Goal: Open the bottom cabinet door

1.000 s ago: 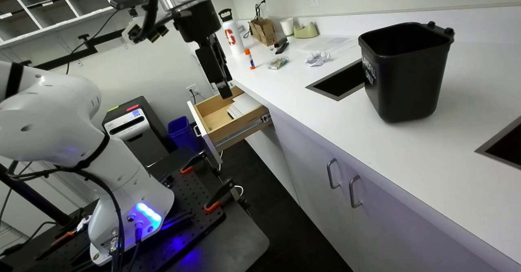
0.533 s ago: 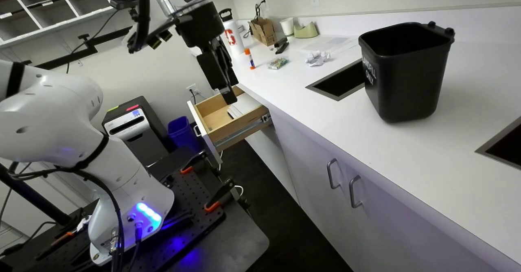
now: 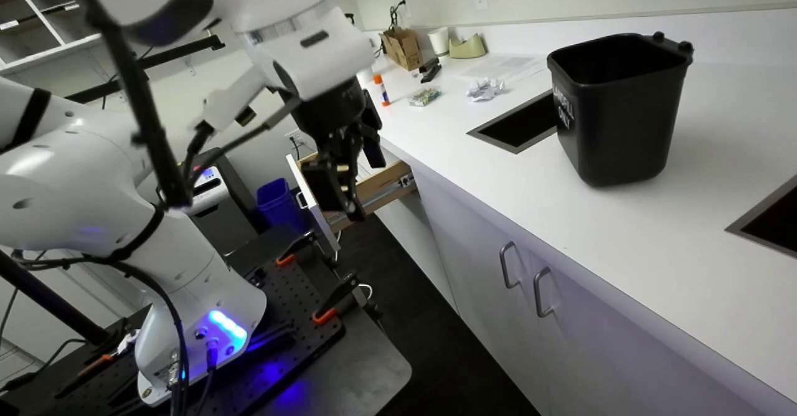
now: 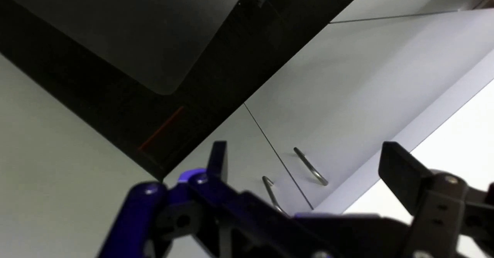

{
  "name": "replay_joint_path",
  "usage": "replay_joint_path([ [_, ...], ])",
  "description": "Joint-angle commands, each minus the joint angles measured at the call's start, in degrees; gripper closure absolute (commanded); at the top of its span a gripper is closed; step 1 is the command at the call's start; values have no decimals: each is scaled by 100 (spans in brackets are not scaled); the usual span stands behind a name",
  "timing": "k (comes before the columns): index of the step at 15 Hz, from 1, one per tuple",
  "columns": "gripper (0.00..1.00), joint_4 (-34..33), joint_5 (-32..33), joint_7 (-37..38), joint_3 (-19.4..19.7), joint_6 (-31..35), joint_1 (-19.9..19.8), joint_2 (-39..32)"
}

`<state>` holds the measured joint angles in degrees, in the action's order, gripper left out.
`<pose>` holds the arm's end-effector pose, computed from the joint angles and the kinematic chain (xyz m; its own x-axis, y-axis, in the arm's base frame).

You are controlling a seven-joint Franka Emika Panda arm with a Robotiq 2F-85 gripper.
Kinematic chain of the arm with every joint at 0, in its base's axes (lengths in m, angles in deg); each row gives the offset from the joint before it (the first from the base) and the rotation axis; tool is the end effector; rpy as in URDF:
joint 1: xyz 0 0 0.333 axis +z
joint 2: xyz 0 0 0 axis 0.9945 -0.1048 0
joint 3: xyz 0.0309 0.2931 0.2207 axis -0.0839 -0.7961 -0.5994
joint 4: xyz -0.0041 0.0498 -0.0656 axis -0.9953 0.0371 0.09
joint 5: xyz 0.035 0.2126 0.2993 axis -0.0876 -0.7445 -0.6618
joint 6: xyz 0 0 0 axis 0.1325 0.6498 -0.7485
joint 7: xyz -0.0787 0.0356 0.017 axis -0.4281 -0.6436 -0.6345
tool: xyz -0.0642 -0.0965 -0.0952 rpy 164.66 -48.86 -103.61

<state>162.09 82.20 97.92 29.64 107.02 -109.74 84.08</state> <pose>0.2080 -0.2333 0.3823 0.5934 -0.8039 -0.0417 -0.7974 -0.5799 -0.1671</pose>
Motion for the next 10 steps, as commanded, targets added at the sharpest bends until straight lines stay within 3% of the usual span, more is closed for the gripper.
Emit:
replay_joint_path([
  [1, 0, -251, -860, -308, 628, 615, -76, -1167],
  [5, 0, -188, -2599, -801, 1237, 1042, 220, -1921],
  [6, 0, -77, -1977, -689, 998, 918, -81, -1566],
  [10, 0, -158, -2476, -805, 1098, 953, 38, -1940],
])
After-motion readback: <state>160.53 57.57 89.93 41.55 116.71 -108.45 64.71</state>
